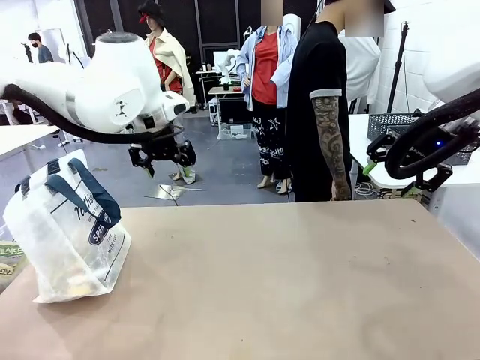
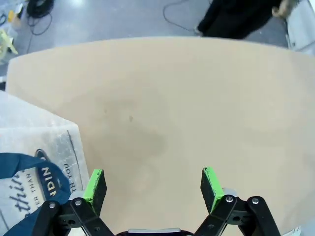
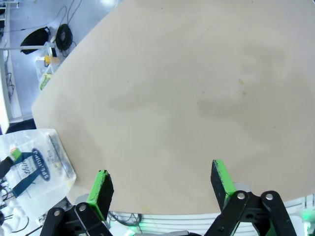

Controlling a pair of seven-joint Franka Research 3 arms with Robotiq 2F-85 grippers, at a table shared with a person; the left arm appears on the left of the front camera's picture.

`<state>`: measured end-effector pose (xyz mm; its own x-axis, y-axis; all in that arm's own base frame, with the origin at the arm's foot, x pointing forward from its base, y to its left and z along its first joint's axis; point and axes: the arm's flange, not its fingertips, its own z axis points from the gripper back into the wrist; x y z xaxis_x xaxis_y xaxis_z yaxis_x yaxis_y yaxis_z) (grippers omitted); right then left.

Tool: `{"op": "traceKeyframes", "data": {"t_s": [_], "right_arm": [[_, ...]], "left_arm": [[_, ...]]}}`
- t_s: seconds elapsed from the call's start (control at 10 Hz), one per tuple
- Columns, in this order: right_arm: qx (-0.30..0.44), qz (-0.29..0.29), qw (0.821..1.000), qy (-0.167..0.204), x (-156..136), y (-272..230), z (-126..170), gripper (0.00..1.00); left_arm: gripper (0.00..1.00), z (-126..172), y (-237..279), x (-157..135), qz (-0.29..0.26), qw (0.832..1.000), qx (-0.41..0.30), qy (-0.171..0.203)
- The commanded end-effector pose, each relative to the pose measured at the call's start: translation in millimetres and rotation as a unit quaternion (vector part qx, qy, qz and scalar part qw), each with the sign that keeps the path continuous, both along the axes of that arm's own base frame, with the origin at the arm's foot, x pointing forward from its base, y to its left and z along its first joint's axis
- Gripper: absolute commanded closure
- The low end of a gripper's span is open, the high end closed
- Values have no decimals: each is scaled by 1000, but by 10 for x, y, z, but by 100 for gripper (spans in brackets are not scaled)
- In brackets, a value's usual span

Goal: Transfer purchased items from the store into the shopping bag.
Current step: Move the Reusable shopping bag to the right side of the table.

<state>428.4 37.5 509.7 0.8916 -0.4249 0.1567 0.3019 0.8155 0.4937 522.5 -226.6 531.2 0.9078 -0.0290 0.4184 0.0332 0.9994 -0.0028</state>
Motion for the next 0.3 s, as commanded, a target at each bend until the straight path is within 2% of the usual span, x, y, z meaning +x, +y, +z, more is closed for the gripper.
{"op": "traceKeyframes", "data": {"t_s": [0.0, 0.2], "right_arm": [[-6, -6, 1000, 6, -26, 3, -8, 0], [-6, -6, 1000, 6, -26, 3, -8, 0]], "left_arm": [[0, 55, 24, -117, 27, 999, 6, -17], [0, 55, 24, -117, 27, 999, 6, -17]]}}
